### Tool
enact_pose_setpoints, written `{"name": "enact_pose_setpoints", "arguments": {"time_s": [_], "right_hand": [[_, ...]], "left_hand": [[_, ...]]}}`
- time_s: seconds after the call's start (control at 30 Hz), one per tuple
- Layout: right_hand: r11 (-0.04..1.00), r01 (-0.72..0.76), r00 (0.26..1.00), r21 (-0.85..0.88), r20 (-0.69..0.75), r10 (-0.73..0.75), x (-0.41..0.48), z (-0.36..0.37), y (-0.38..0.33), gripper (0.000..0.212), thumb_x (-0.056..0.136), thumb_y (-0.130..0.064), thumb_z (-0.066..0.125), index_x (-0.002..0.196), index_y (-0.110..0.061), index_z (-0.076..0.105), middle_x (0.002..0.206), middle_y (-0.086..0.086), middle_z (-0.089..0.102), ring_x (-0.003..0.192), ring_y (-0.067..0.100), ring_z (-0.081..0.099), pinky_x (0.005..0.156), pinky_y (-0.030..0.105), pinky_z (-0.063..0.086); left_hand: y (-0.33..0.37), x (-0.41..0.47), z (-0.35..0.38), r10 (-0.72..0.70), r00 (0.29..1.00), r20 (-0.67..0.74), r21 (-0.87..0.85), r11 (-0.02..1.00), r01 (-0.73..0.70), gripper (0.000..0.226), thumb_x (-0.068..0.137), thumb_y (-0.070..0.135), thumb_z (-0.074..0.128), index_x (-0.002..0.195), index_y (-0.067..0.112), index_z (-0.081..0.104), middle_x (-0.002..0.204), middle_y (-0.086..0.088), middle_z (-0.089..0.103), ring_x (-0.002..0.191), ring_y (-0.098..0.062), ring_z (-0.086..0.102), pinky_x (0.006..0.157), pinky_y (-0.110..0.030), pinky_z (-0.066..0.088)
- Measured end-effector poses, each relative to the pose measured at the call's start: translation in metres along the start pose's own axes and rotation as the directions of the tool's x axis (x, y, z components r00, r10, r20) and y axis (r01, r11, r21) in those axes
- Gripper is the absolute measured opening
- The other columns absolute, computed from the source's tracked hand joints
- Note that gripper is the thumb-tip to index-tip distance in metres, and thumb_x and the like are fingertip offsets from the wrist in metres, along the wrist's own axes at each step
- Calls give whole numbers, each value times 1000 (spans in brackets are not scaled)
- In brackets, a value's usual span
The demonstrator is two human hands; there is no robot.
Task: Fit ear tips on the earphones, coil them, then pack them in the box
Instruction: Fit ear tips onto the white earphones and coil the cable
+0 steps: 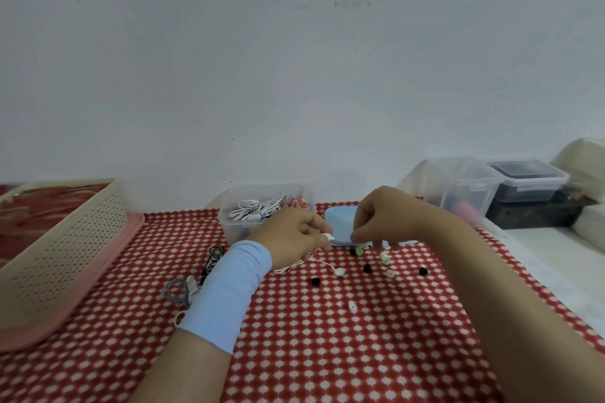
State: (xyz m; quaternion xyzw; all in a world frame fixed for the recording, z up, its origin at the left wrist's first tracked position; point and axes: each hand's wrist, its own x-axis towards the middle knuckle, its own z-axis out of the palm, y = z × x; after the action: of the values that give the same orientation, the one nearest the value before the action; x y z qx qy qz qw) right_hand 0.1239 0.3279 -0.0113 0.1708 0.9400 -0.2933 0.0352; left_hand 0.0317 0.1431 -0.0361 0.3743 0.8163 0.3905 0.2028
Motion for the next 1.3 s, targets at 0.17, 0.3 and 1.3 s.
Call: {"name": "enact_pose_setpoints", "arguments": {"time_s": [0.17,0.3,1.3], "right_hand": [[909,119,992,399,-5,-128,-1,9,-7,20,91,-8,70,106,-21,74,89,6,77,65,18,71,56,26,56],[751,100,991,653,0,-133,1,20,-10,18,95,-11,67,105,-18,80,101,9,78,62,12,63,54,26,48],[648,118,987,752,-20,-157,-1,28,-19,17,93,-13,68,104,-9,80,100,11,78,67,13,66,55,27,46]], "left_hand": [[-1,-3,-6,-1,998,-56,-113,994,-6,15,92,11,61,104,19,66,88,3,77,58,-11,56,54,-17,47],[-4,-3,-12,-17,997,-79,-227,974,-2,8,92,16,65,99,18,68,87,2,77,62,-12,56,52,-19,46],[-23,0,-15,-11,992,-129,-483,874,-53,14,96,12,59,104,9,70,76,5,71,55,-5,54,50,-16,44]]}}
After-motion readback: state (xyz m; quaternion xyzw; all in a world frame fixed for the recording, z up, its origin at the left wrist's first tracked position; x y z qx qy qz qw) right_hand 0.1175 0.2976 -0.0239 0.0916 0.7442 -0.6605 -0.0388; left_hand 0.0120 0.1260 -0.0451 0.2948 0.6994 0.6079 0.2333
